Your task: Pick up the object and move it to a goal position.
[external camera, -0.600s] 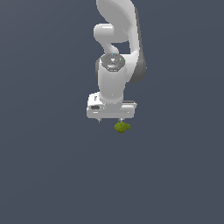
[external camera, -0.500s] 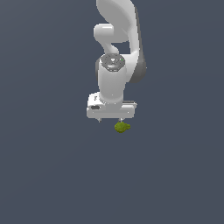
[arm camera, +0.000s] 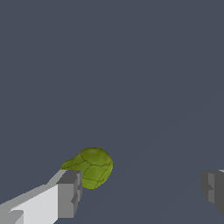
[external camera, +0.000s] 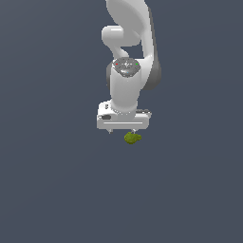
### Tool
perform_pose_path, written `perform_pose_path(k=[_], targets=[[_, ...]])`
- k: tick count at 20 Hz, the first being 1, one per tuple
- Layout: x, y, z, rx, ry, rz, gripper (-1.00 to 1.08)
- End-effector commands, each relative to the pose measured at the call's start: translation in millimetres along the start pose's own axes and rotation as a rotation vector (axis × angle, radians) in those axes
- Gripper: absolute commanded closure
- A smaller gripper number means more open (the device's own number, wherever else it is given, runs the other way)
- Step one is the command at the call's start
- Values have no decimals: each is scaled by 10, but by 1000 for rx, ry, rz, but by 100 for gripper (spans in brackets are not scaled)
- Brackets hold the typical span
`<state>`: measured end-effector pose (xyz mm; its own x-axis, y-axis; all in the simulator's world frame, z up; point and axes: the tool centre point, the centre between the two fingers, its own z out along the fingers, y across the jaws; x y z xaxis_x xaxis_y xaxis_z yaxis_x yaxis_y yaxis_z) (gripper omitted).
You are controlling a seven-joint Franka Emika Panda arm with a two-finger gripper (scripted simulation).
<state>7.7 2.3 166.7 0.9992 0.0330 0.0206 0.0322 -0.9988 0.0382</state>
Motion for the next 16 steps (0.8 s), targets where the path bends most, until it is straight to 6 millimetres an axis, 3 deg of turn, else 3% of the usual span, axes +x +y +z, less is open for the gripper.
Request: perform_pose_path(k=[1,16], targets=[[8,-4,-5,0,2,4,-92],[-41,-59,90,1,-3,-152,-92]])
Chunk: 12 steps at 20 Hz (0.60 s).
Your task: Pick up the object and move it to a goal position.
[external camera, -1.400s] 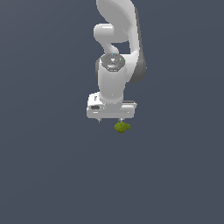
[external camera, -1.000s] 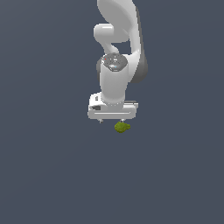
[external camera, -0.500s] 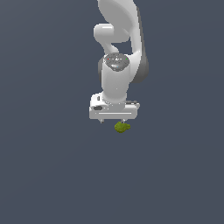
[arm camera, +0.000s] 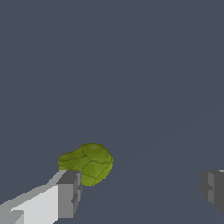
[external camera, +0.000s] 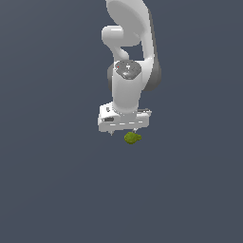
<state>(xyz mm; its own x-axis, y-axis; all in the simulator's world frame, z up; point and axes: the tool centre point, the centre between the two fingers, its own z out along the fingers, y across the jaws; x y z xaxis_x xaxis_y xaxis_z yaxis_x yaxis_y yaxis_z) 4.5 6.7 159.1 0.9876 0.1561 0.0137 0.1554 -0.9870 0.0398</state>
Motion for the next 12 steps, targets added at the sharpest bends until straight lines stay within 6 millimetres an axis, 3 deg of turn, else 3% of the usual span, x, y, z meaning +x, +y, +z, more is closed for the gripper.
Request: perform_pose_path(k=[1,12], targets=[[-12,-21,30,1,-1,-49,-92],[-89,-158,203,7,-6,-355,-92]])
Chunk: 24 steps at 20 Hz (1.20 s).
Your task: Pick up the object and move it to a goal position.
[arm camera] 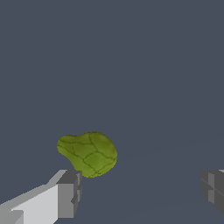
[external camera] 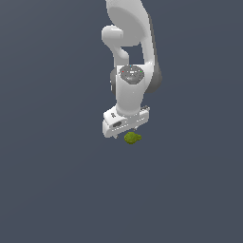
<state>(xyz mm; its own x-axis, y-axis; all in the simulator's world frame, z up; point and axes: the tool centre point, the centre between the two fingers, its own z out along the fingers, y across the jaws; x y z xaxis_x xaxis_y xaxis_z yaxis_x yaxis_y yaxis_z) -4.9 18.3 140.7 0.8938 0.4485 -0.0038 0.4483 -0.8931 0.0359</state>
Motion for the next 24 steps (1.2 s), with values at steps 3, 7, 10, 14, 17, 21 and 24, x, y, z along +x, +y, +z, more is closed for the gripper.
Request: perform_pose_path(k=[3,7,10,14,17,21,24], targets=[[-14,-69,73,3,-1,-135,-92],[-27,-132,135,7,-1,-253,-92],[-36,-181,181,10,0,-342,-92],[-50,-247,240,13,1,-461,-92],[-60,-297,282,16,3,-550,-92],[-73,-366,337,20,7,-669,-92],[-83,-417,376,23,10,-756,-92]])
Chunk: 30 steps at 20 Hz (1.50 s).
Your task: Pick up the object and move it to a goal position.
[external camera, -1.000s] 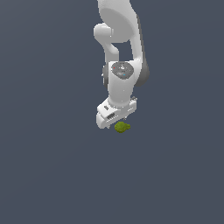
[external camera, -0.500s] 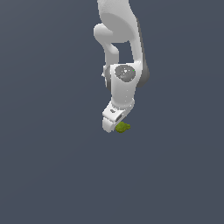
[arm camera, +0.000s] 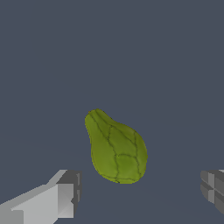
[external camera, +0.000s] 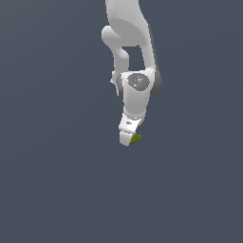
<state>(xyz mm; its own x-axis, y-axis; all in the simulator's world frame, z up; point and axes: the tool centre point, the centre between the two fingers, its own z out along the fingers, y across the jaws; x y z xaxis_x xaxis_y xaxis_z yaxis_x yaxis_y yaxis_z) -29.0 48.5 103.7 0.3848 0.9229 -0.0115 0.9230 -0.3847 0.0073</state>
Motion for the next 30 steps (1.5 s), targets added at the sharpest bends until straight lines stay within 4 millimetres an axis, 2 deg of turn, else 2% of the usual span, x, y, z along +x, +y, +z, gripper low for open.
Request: perform_pose_path(k=[1,11,21,25,30], targets=[[21,-36,32,2,3,-72,-92],[75,-133,110,5,11,-254,-92],[85,-151,137,6,12,-286,-92],[85,-156,243,6,12,-288,-92],[88,-167,486,6,12,-291,-92]])
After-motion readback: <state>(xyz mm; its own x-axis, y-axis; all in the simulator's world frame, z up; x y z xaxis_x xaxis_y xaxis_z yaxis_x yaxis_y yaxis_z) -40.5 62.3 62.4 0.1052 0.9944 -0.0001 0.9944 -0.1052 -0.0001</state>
